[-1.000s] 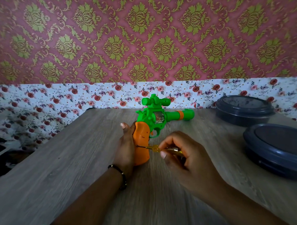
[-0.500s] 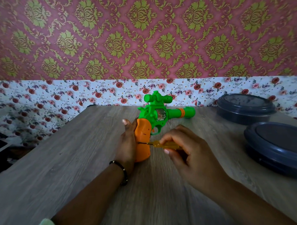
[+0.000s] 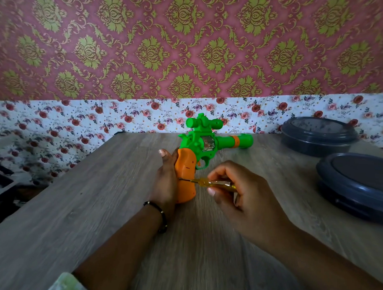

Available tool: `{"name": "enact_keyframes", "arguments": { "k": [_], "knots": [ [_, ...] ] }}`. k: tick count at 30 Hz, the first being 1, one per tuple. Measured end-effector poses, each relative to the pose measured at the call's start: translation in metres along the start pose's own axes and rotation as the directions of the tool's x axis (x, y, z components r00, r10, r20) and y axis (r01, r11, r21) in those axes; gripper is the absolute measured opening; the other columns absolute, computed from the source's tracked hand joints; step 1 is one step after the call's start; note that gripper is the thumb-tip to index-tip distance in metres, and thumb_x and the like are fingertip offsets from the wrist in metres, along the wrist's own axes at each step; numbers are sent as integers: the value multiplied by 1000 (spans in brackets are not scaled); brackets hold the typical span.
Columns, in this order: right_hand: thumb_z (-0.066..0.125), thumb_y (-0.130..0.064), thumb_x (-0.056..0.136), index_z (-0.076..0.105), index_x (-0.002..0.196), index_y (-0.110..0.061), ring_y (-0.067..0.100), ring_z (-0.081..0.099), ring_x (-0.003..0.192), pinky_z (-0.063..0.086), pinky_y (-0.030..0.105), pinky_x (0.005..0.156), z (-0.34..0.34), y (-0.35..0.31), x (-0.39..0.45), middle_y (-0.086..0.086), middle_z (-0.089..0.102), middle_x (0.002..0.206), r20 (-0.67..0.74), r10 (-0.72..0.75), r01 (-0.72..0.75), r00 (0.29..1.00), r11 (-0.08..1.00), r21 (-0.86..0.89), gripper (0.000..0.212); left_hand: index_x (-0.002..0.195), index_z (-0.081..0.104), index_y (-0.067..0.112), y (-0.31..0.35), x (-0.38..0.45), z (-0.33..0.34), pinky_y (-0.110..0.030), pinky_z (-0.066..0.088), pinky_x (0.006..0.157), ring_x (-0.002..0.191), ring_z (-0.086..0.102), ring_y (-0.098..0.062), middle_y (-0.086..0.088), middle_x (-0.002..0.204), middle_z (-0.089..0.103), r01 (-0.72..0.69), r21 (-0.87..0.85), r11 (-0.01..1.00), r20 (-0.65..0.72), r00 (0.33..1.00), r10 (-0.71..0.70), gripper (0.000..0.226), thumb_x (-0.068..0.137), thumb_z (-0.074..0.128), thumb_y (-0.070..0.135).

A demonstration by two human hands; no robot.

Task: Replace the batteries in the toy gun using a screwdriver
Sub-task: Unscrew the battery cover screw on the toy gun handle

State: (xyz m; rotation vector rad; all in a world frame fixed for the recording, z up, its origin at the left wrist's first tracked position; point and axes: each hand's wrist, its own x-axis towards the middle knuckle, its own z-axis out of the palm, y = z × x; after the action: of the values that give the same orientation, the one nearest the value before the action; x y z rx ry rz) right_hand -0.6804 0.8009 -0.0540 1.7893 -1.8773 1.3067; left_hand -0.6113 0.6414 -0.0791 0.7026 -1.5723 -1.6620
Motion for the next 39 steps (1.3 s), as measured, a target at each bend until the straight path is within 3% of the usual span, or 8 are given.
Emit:
{"name": "enact_keyframes", "arguments": {
  "k": [3,7,14,21,25,30,35,39],
  "knots": [
    [32,-59,86,55,89,-25,3,49,54,42,28,49,-1,-2,-1,-17,46,59,-46,72,-80,996,978,-194,41,138,52,34,2,-1,0,-52,45,107,117,63,-25,-5,129,66,-5,-3,1000,-8,1000,5,93,68,16,84],
    [38,-52,87,53,74,-22,8,44,42,39,27,40,-3,0,0,-15,40,52,-53,-28,8,998,935,-355,36,134,56,35,-1,1,0,-53,45,107,116,64,-26,-7,125,68,-23,16,1000,-11,1000,23,90,69,14,82],
    [56,-31,82,53,96,-31,2,55,69,45,23,54,-4,1,2,-15,58,88,32,-35,37,999,997,-62,14,140,51,33,-2,4,-2,-53,47,104,114,65,-25,-5,128,67,2,-3,1000,0,1000,-2,98,64,19,87],
    [29,-59,86,47,78,-25,12,45,42,37,30,41,-4,2,0,-9,42,48,-13,62,-63,998,951,-301,39,137,54,37,-5,6,-2,-55,47,103,113,65,-25,-5,123,69,-6,20,1000,-14,1000,6,105,58,18,95],
    [46,-46,84,51,80,-23,10,49,48,41,31,43,-4,2,2,-7,52,57,12,34,-32,999,989,-147,24,137,53,40,-9,9,-4,-52,45,106,116,64,-24,-2,129,66,-12,38,999,-6,1000,12,125,35,24,108],
    [55,-41,81,53,92,-29,8,57,65,47,29,55,-2,-3,0,-14,59,82,-7,79,-79,997,997,5,17,137,52,42,-14,12,-5,-53,44,107,119,62,-25,-2,132,64,-14,35,999,21,1000,13,117,43,27,106],
    [30,-64,82,50,75,-24,10,55,46,47,38,47,-7,2,0,-1,57,53,-27,174,-176,984,975,-138,45,138,51,42,-9,8,-4,-52,46,105,118,62,-23,-1,131,65,-13,31,999,-4,1000,13,114,47,21,104],
    [50,-44,82,52,76,-24,10,51,48,45,37,46,-8,0,2,-5,53,55,22,92,-88,996,986,-140,21,137,53,40,-6,6,-2,-54,48,103,114,65,-25,-3,125,69,-21,22,1000,6,1000,21,107,54,19,99]
  ]
}}
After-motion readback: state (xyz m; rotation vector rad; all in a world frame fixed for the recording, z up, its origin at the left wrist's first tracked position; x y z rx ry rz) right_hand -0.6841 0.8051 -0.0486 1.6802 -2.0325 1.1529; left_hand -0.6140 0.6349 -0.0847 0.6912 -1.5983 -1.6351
